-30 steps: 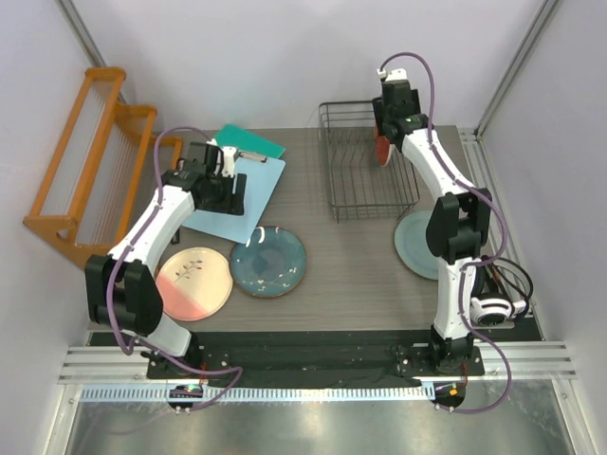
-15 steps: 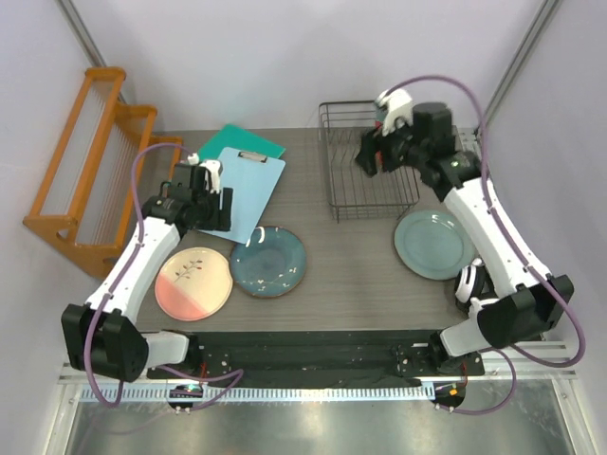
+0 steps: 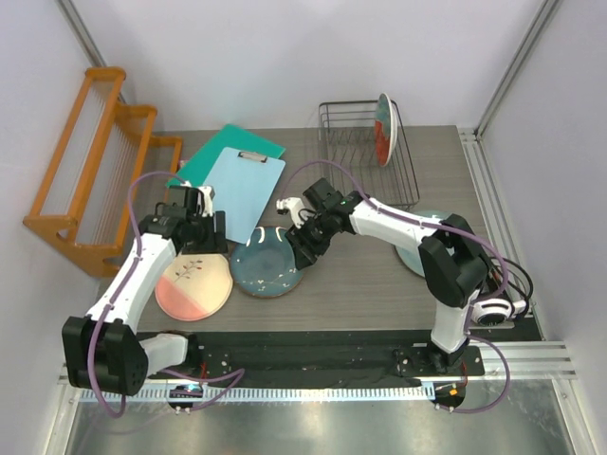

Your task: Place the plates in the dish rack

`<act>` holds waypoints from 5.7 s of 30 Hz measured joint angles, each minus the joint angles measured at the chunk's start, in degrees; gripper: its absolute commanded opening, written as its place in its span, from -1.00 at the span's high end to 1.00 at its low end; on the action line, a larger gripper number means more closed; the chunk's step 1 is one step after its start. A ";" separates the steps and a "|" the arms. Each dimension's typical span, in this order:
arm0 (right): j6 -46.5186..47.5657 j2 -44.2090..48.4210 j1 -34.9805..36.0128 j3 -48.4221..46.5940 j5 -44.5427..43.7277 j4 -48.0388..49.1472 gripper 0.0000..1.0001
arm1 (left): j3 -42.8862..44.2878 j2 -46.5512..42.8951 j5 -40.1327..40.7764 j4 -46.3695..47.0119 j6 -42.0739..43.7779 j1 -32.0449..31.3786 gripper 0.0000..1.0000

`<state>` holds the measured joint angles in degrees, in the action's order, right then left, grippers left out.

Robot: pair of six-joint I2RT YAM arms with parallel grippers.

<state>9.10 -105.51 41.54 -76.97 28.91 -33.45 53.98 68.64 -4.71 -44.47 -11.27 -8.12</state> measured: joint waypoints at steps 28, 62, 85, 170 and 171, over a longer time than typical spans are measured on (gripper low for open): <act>-0.09 7.19 1.62 15.61 -12.46 8.59 -0.07 | -3.93 12.33 -16.48 8.85 -2.62 -0.15 -0.18; -16.13 17.29 -28.63 31.74 11.54 6.60 -0.76 | -0.28 36.00 -41.77 28.70 -13.68 -13.07 1.00; -24.52 6.34 -32.04 38.12 32.87 22.34 -0.53 | -0.83 42.45 -55.30 28.83 -7.89 -12.83 1.00; 3.04 -20.68 -17.73 -51.43 -72.67 8.61 0.98 | 16.72 16.24 -13.51 7.96 2.64 -0.98 -0.15; 3.21 -21.18 -17.73 -51.56 -72.76 8.72 0.98 | 16.63 16.24 -13.51 8.02 2.64 -0.98 -0.15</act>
<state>12.32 -126.69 23.81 -128.53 -43.86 -24.73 70.61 84.88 -18.22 -36.45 -8.62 -9.10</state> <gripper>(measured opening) 0.146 0.573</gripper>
